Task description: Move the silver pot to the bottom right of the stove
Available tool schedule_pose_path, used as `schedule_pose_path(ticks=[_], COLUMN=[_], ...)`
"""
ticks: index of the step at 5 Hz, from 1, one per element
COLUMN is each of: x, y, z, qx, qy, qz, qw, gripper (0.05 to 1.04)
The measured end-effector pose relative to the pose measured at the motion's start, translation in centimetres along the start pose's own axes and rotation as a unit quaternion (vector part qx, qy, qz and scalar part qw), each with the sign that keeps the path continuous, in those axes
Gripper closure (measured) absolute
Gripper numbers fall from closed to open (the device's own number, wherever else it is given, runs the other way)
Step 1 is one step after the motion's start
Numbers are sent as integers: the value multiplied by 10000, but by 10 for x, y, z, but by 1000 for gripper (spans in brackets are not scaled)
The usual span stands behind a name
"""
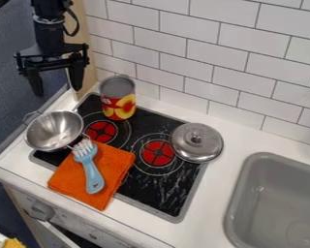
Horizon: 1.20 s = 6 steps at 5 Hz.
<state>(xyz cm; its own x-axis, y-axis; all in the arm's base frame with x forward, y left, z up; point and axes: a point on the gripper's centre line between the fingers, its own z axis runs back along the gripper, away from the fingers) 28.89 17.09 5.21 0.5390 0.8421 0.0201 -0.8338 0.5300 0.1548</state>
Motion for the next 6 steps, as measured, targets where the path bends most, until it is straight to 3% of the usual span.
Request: schedule_pose_path(ticks=[1, 2, 3, 4, 5, 6], x=[-4, -9, -3, -9, -13, -7], y=[-1, 13, 37, 55, 64, 69], z=[-12, -21, -18, -32, -49, -59], qx=[66, -96, -534, -1036, -1171, -1245], qy=[176, 457, 436, 600, 369, 316], qz=[-25, 130, 470, 720, 903, 1169], qw=[9998, 9988, 9965, 9902, 9883, 9848], gripper=[83, 83, 83, 83, 83, 83])
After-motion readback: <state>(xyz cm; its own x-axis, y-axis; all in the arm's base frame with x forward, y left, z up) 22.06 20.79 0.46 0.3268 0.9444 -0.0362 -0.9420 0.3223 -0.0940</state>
